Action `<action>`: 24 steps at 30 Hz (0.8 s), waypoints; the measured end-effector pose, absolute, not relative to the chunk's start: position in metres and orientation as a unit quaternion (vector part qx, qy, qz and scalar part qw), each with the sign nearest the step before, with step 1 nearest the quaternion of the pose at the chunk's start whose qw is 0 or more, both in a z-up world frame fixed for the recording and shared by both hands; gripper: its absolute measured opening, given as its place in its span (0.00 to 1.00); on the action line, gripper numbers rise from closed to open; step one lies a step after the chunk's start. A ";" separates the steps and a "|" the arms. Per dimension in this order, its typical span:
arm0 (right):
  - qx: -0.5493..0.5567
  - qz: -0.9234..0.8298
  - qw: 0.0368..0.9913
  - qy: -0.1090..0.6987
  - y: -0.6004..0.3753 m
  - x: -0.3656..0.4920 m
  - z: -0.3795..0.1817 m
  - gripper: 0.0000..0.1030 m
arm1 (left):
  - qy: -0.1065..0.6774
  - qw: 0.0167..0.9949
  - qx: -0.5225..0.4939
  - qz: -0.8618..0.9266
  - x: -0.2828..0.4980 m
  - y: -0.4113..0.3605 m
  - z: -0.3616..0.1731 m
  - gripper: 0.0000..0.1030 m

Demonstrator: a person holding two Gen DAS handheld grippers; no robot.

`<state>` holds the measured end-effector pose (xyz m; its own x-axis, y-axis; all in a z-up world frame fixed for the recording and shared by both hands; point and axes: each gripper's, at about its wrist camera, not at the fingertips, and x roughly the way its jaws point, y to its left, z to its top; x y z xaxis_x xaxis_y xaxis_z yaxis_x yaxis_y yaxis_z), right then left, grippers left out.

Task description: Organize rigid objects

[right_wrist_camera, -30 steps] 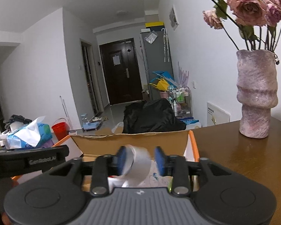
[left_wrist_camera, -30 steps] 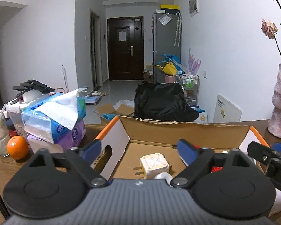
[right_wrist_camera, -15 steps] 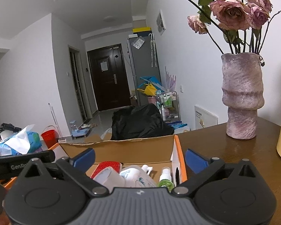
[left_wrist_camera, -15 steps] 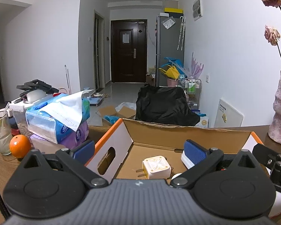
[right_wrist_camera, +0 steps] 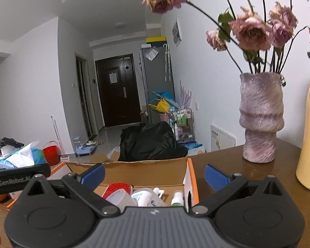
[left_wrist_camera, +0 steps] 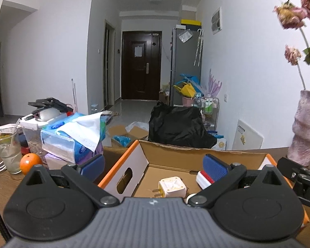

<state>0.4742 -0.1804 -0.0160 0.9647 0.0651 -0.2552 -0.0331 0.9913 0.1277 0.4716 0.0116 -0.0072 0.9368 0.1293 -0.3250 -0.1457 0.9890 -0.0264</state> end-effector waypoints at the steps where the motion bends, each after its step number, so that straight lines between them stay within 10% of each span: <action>1: 0.060 0.025 0.990 0.128 -0.181 0.471 -0.014 1.00 | 0.160 0.984 -0.024 0.069 0.466 0.012 -0.005 1.00; 24: 0.046 0.047 0.993 0.095 -0.194 0.345 0.028 1.00 | 0.139 0.989 -0.023 0.039 0.324 0.014 0.027 1.00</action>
